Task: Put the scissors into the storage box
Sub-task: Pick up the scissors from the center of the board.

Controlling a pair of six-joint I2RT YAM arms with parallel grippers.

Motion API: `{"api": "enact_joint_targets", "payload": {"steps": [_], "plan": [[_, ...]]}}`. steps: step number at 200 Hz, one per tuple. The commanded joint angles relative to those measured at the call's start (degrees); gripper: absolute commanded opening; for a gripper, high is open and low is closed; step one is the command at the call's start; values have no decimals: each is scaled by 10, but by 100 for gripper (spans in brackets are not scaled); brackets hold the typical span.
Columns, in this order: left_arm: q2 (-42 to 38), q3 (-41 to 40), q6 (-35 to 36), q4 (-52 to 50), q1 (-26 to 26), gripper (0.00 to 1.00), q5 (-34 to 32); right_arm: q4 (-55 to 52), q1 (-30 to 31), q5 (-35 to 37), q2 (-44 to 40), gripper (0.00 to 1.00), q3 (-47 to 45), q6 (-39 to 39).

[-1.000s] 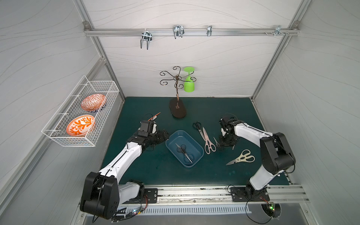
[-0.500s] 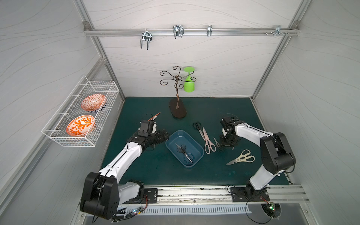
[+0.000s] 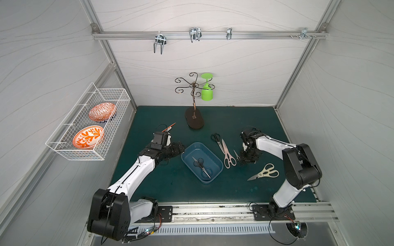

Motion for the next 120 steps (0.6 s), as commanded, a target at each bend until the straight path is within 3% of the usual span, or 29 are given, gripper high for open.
{"api": "enact_joint_targets", "payload": {"steps": [1,120], "plan": [[-15,0,8,10,0,89,-8,5,4,-4,24,26,-7,16],[-20,0,8,8,0,89,-15,7,4,-5,38,0,-10,25]]}}
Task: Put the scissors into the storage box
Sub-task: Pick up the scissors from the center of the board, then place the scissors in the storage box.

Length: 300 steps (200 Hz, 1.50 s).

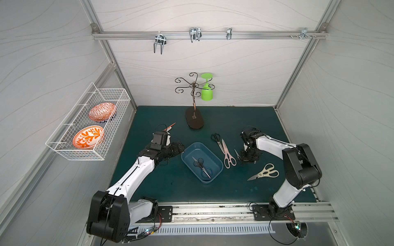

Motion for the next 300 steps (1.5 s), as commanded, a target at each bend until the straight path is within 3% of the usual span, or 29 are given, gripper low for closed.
{"api": "enact_joint_targets", "payload": {"steps": [1,45,84,132,183,220,300], "plan": [[-11,0,9,8,1,89,-8,11,4,-14,35,0,-13,7],[-10,0,9,8,1,89,-12,-10,3,-18,14,0,11,0],[-11,3,2,-3,27,90,-8,-68,10,-42,-68,0,73,-21],[-3,17,0,-6,80,90,13,-110,109,-37,-122,0,143,-18],[8,11,-6,-4,160,90,28,-90,258,-48,-80,0,192,13],[18,11,-20,3,208,89,41,-66,326,-54,-14,0,211,32],[17,2,-33,28,210,89,70,-74,371,-4,136,0,269,50]]}}
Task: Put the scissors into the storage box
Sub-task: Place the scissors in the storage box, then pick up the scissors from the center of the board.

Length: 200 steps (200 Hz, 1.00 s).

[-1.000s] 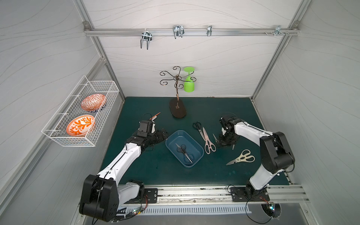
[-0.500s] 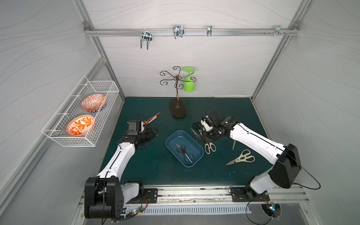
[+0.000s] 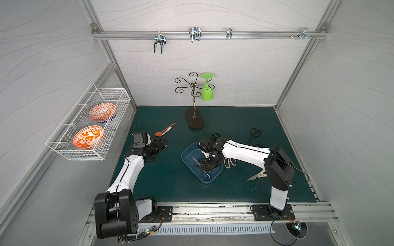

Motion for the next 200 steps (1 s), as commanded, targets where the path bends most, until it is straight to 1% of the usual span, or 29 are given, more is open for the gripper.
{"api": "enact_joint_targets", "payload": {"steps": [1,17,24,38,42,52,56,95,125,149,166,181,200], "plan": [[3,2,-4,26,2,89,22,-11,9,26,24,0,24,7],[5,2,-5,28,2,89,26,-11,10,27,34,0,27,6],[6,1,-7,30,2,89,26,-10,10,25,35,9,27,8],[6,1,-8,31,2,89,27,-8,11,23,32,22,26,10],[6,1,-7,30,2,89,28,-8,11,22,30,24,25,11],[8,1,-7,31,2,89,29,-6,10,21,24,34,25,12],[8,1,-7,32,2,89,30,-6,10,20,21,35,27,13],[10,-1,-8,37,3,89,36,-21,3,18,-34,36,52,6],[12,-3,-11,46,3,88,47,-26,-32,16,-94,36,48,-1],[18,-6,-16,58,0,87,71,-6,-80,12,-141,36,4,4],[22,-8,-21,63,-8,87,83,5,-127,6,-170,36,-35,11],[22,-10,-20,67,-32,87,81,16,-172,-5,-190,36,-70,8],[25,-5,-15,69,-75,88,78,14,-225,-11,-202,36,-99,-7]]}}
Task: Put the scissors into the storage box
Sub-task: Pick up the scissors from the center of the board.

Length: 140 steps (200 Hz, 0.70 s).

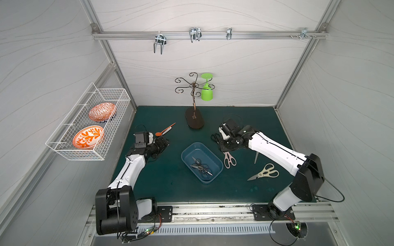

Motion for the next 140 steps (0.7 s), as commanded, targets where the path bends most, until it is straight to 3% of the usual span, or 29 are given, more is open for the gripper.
{"api": "enact_joint_targets", "payload": {"steps": [1,30,67,140], "plan": [[6,5,5,26,-46,88,12,-6,-52,-16,-12,35,-39,-12],[8,-3,-3,36,-88,88,15,-11,-103,-20,-6,35,-70,-43],[-14,7,35,6,-142,88,-13,-12,-119,-24,25,35,-102,-74],[-18,4,33,10,-148,88,-28,53,-115,-60,51,33,-173,-49]]}}
